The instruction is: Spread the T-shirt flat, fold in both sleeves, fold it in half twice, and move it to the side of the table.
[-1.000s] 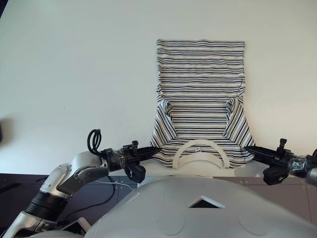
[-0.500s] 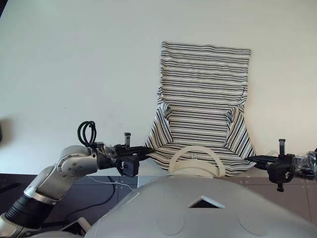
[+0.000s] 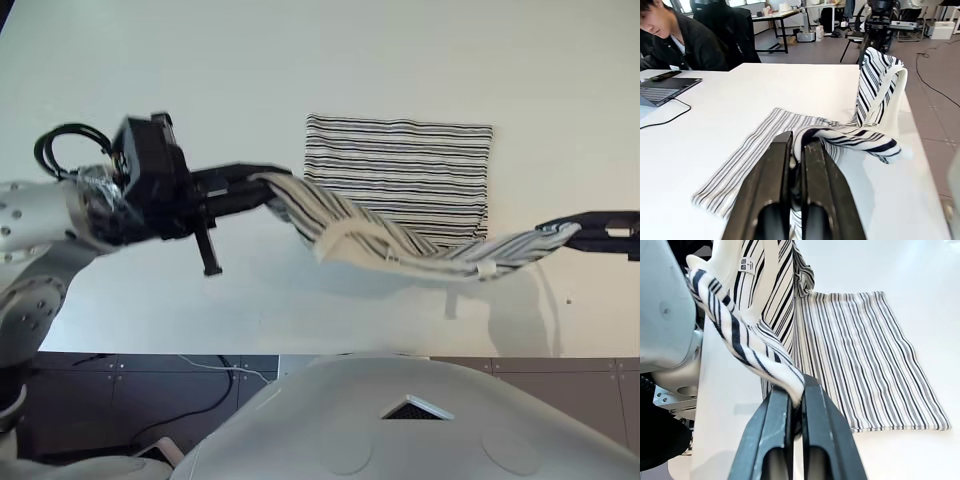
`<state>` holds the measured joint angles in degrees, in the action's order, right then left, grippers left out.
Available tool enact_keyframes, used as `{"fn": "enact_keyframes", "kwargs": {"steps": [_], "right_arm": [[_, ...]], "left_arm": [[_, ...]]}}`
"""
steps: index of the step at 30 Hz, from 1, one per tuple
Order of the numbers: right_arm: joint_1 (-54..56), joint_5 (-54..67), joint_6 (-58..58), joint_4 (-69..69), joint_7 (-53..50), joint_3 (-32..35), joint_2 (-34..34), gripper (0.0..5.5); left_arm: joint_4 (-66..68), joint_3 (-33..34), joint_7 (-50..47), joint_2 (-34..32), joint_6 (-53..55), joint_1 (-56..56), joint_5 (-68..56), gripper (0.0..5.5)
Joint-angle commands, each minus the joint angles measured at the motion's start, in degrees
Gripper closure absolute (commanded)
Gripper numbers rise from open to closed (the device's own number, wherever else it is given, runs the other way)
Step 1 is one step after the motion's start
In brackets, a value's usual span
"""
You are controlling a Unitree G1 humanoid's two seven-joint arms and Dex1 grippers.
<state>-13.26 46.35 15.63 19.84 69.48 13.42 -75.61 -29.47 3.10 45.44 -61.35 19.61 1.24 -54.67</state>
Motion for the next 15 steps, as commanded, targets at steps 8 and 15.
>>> {"fn": "enact_keyframes", "kwargs": {"steps": [8,15], "right_arm": [[42.9,-21.34,7.81,-38.19,-1.69,-23.1,25.04,5.34],[47.98,-33.15,-0.07,-59.64,-5.91,-25.71,35.17,5.14]], "left_arm": [[34.56,-16.28,3.0,20.5,4.36,-29.95,24.19,5.4],[62.13,-23.17,1.97,32.98,-6.88,-35.73,41.68,5.0]]}}
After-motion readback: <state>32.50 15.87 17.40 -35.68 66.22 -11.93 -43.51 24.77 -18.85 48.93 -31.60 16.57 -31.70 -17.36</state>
